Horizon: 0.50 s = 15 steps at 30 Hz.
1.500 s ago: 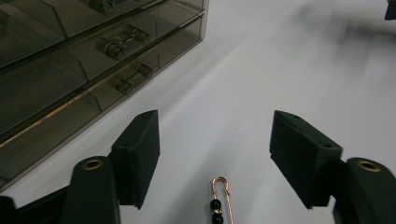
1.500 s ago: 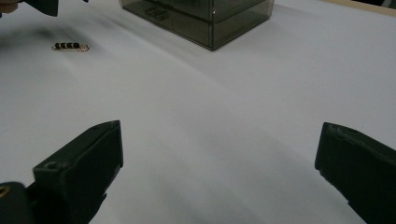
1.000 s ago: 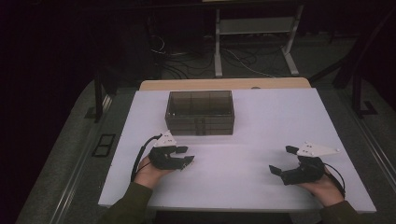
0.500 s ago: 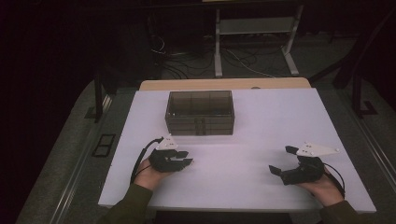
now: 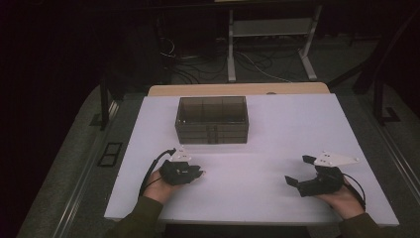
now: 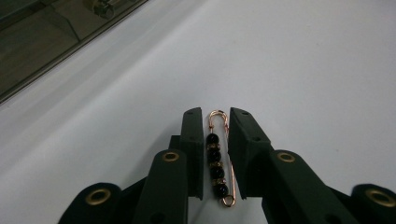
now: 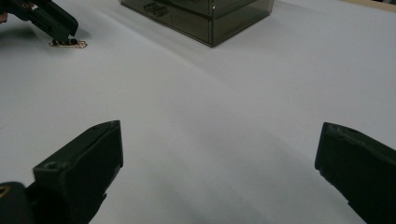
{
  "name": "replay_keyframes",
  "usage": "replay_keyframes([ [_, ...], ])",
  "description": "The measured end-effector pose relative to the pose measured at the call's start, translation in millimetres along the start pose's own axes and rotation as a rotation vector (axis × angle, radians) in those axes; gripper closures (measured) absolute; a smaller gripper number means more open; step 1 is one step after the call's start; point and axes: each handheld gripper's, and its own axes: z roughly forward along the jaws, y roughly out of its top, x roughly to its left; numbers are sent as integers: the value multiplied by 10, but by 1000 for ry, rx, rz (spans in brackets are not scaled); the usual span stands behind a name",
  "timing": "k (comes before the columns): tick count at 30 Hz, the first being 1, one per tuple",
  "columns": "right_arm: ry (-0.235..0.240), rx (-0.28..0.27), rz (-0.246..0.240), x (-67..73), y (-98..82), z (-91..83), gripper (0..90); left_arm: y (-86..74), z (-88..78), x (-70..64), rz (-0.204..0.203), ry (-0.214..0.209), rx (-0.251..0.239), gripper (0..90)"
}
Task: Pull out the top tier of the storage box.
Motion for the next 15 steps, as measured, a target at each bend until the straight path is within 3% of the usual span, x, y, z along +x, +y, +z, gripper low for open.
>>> replay_keyframes([
  [15, 2, 3, 0, 4, -4, 1, 5, -33, 24, 15, 2, 13, 28, 820],
])
